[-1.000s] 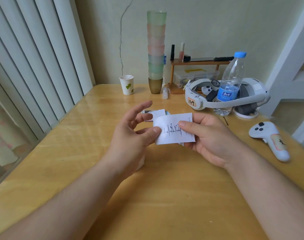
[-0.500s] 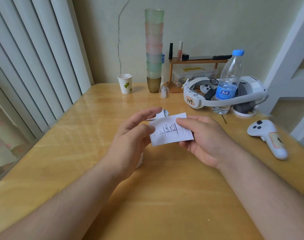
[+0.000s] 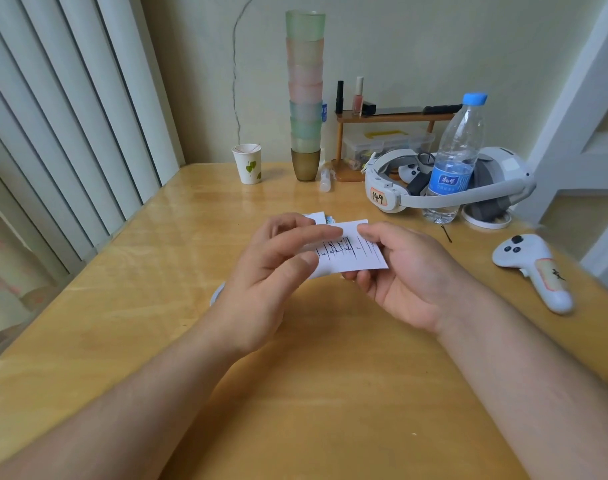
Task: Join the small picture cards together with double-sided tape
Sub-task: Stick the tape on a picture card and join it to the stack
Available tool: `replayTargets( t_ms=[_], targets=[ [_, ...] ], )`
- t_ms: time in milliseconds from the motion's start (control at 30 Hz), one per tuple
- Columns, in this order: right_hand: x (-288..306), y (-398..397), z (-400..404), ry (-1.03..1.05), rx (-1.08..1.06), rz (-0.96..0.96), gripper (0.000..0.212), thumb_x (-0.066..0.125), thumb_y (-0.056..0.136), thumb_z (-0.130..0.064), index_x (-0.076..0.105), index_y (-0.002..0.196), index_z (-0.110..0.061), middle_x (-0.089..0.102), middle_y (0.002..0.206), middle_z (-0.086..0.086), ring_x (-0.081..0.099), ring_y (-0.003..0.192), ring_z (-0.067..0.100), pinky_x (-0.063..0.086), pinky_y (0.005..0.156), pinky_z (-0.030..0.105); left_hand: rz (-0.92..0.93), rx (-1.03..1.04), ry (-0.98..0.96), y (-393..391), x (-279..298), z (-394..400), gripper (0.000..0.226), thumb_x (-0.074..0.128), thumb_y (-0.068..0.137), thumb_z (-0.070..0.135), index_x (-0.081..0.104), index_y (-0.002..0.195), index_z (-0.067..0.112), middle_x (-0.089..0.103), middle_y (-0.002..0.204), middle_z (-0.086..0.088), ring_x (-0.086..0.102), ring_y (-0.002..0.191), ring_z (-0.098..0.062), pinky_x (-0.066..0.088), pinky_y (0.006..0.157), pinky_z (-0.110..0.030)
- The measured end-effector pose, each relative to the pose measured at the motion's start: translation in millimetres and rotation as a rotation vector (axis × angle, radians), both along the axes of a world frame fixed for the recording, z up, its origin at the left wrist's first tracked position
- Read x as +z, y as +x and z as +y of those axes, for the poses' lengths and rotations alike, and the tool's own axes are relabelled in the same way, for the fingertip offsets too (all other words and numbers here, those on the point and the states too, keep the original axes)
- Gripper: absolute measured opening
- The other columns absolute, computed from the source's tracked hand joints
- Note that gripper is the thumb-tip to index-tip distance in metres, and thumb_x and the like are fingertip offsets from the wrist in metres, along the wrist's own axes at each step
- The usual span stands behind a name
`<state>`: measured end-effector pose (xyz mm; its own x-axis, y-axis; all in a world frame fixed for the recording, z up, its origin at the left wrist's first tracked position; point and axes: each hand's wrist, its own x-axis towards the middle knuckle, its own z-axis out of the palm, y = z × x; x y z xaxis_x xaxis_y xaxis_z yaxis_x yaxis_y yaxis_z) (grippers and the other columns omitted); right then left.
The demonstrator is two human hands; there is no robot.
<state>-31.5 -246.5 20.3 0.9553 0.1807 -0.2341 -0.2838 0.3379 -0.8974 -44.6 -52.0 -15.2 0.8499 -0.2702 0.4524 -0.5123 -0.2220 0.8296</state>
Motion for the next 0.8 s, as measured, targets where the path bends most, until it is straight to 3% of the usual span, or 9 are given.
replayTargets(
  t_ms=[200, 333, 533, 633, 733, 800],
  targets=[
    [0.1, -0.4, 0.9, 0.002, -0.002, 0.001, 0.020, 0.054, 0.103, -0.016, 0.068, 0.107, -0.002, 0.072, 0.083, 0.017, 0.062, 0.053, 0.019, 0.045, 0.041, 0.019, -0.145, 0.062, 0.157, 0.9, -3.0, 2.4, 0.044, 0.049, 0.097, 0.047, 0.073, 0.130, 0.032, 0.051, 0.135, -0.001, 0.049, 0.136, -0.021, 0.040, 0.114, -0.036],
    [0.4, 0.2, 1.3, 0.017, 0.003, 0.021, 0.020, 0.054, 0.103, -0.017, 0.067, 0.108, -0.002, 0.070, 0.082, 0.017, 0.061, 0.052, 0.018, 0.045, 0.041, 0.018, -0.231, 0.123, 0.286, 0.6, -2.7, 4.5, 0.043, 0.047, 0.100, 0.051, 0.070, 0.133, 0.036, 0.049, 0.134, 0.002, 0.051, 0.131, -0.024, 0.042, 0.111, -0.045],
    [-0.5, 1.7, 0.1, 0.093, 0.039, 0.081, 0.019, 0.053, 0.102, -0.017, 0.067, 0.104, -0.004, 0.067, 0.072, 0.010, 0.058, 0.048, 0.014, 0.043, 0.039, 0.016, -0.535, 0.234, 0.577, -0.7, 8.2, 7.7, 0.047, 0.052, 0.097, 0.053, 0.070, 0.135, 0.032, 0.053, 0.133, -0.009, 0.050, 0.126, -0.028, 0.038, 0.110, -0.040],
    [-0.3, 1.5, -1.6, 0.145, 0.076, 0.127, 0.020, 0.052, 0.102, -0.017, 0.067, 0.097, -0.005, 0.064, 0.068, 0.007, 0.056, 0.046, 0.012, 0.041, 0.038, 0.013, -0.678, 0.279, 0.696, 1.7, 16.9, 10.2, 0.050, 0.062, 0.092, 0.062, 0.073, 0.130, 0.033, 0.058, 0.132, -0.011, 0.053, 0.124, -0.035, 0.043, 0.104, -0.049],
    [-2.1, 2.1, -2.6, 0.183, 0.142, 0.181, 0.021, 0.051, 0.101, -0.017, 0.067, 0.100, -0.004, 0.062, 0.068, 0.006, 0.055, 0.046, 0.010, 0.040, 0.037, 0.012, -0.784, 0.320, 0.741, 5.5, 17.9, 9.7, 0.037, 0.072, 0.092, 0.051, 0.077, 0.125, 0.034, 0.062, 0.132, -0.014, 0.054, 0.123, -0.042, 0.045, 0.099, -0.056],
    [-4.1, 2.7, -2.7, 0.178, 0.180, 0.198, 0.019, 0.053, 0.098, -0.016, 0.068, 0.102, -0.004, 0.062, 0.069, 0.006, 0.054, 0.048, 0.010, 0.040, 0.038, 0.012, -0.832, 0.335, 0.722, 7.8, 17.0, 9.4, 0.025, 0.065, 0.101, 0.041, 0.078, 0.121, 0.034, 0.062, 0.132, -0.016, 0.055, 0.121, -0.043, 0.047, 0.096, -0.056]
  ],
)
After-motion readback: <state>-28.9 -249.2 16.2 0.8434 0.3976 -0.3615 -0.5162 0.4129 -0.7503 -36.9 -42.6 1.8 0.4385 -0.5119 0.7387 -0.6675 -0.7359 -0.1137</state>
